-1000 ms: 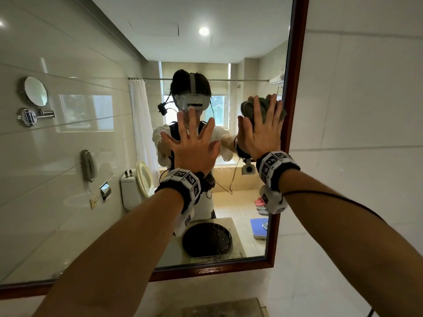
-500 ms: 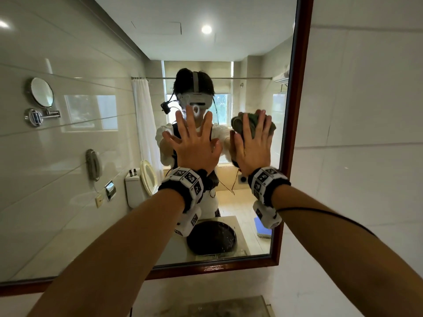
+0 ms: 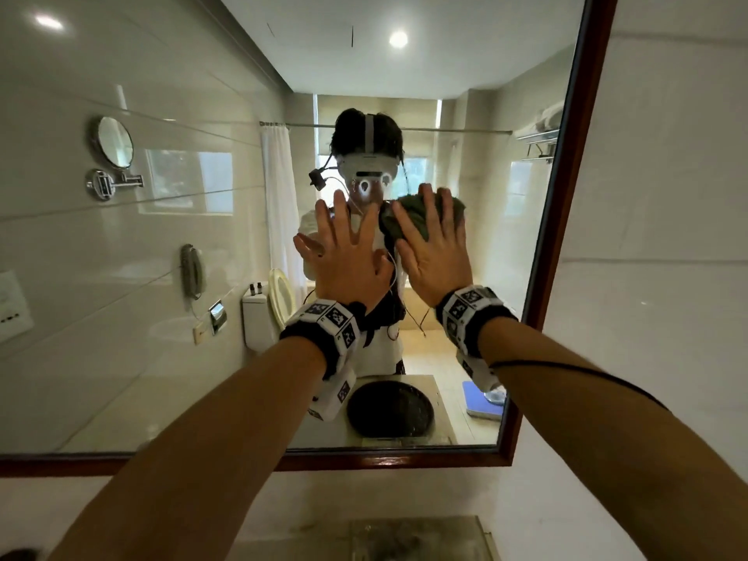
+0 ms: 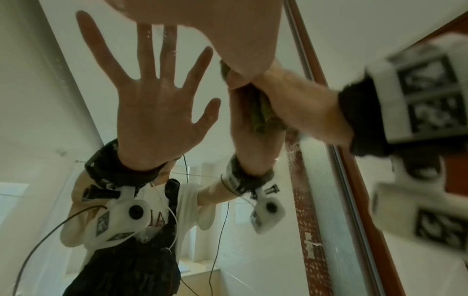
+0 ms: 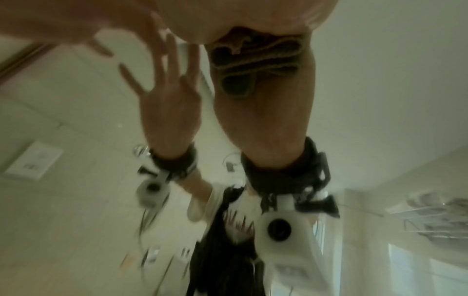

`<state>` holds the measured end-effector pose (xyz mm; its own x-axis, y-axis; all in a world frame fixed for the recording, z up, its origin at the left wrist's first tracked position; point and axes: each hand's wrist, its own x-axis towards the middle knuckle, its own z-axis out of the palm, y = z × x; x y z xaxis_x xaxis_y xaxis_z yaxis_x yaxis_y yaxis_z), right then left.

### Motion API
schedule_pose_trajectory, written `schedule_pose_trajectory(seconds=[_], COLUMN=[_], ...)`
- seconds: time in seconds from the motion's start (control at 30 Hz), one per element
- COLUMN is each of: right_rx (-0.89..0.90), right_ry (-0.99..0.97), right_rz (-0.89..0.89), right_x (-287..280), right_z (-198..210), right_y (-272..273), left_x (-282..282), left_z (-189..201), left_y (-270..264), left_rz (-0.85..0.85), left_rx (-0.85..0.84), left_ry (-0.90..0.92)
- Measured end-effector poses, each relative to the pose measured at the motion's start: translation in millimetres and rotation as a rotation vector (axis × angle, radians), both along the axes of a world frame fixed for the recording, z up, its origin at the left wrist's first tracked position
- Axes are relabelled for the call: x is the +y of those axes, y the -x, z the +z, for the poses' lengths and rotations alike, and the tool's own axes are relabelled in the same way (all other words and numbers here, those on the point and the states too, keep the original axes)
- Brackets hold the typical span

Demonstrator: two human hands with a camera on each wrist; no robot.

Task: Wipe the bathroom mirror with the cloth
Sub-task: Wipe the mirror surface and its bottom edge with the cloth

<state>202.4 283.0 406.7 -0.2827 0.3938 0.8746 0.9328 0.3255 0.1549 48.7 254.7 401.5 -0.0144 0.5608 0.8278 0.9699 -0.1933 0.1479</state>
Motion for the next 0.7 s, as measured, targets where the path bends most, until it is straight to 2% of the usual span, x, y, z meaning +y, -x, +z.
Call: schedule_pose_trajectory(seconds=[0.23,0.33,0.43,0.5,0.7], right_rx=[-0.164,-0.207,-0.266,-0.242,0.005], right_ry=[0.113,0.151,0.133,0.087,0.016], right_rz=[0.018,0.001,0.015,0.02,-0.093], right_x=[-8.0,-10.4,-10.1,-8.0,-0.4], right_z=[-159.3,-182.9,-169.6,-145.9,-21.2], right_y=[-21.4,-27.5,-33.5,-37.3,-31.8], left_x=[-7.8,-6.3,-5.7,-5.4,-7.6], left_z=[-48.4,-69.0,-75.1,-71.1,-48.4], left_y=[-5.7,-4.8,-1.9,-1.4,-10.8], left_rz=[-0.119,-0.089,-0.067,-0.063,-0.077], left_rx=[0.143,0.174,0.183,0.16,0.087], left_ry=[0.029,0.026,0.031,0.021,-0.016])
